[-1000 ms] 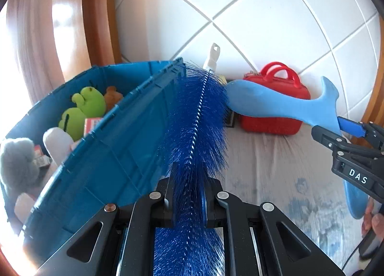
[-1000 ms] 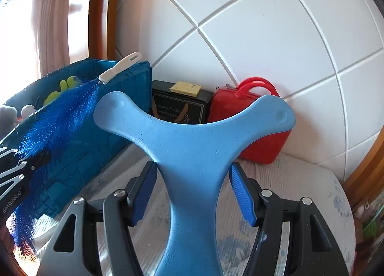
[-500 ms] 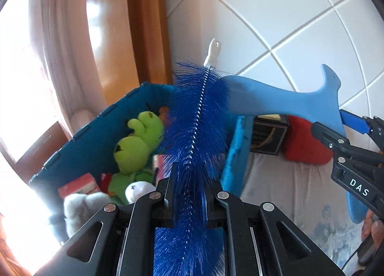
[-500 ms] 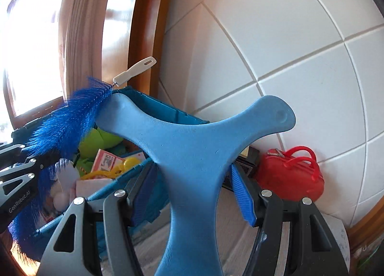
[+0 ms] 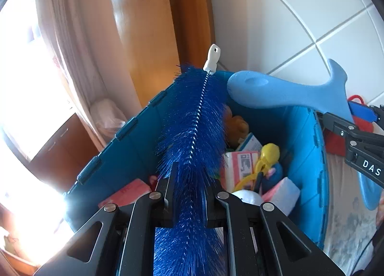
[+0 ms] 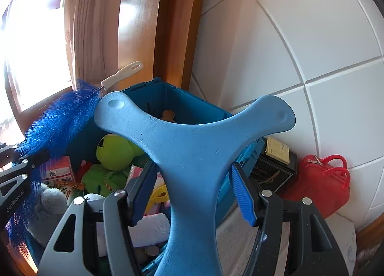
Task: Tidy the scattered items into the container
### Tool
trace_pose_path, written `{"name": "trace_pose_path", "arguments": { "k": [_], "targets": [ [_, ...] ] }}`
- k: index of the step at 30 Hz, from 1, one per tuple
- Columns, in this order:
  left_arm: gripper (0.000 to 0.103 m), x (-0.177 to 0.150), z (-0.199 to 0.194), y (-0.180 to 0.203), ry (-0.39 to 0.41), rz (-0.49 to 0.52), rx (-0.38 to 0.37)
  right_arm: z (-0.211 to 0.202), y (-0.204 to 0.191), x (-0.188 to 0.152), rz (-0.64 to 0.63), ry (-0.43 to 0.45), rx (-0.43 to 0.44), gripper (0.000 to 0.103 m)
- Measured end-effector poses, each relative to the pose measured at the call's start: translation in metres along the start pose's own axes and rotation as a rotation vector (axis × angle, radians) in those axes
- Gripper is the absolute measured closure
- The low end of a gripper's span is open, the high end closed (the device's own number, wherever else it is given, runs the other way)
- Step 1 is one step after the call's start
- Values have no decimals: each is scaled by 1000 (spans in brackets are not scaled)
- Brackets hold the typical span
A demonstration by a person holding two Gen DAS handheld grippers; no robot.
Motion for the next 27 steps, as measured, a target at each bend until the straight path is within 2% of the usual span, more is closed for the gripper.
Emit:
{"name": "trace_pose_path", "arguments": {
  "k": [8,10,13,14,15,20,22,24,27],
  "targets": [
    [88,34,34,-7,15,98,-132,43,-34,21,50,-73,-91,41],
    [81,42,42,-8,18,122,-165,52,-40,25,59,-86,-111,41],
    [57,46,52,-3,23,137,-223,61,-38,28,82,-111,-151,36],
    [42,47,55,-2,26,141,-232,63,-38,29,85,-117,-163,29],
    [34,47,57,-2,30,144,-241,65,-38,29,85,-123,-174,21],
    [34,42,68,-1,15,147,-288,66,-35,24,97,-145,-213,18],
    [31,39,68,-2,13,150,-291,62,-33,20,113,-146,-215,18],
    [22,36,65,-5,11,146,-295,56,-34,16,120,-149,-217,18],
    [21,30,55,-10,8,128,-307,40,-37,9,117,-141,-217,18]
  ]
}}
Point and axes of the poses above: each gripper's, at about its wrist camera, not at the fingertips, and z roughly the way its jaws point, y to its right, x to its top, the point moved 7 cm from there along z, roughly the way its jaws point, and after that the axes turned 7 degrees about x, right-handed, at the moved point
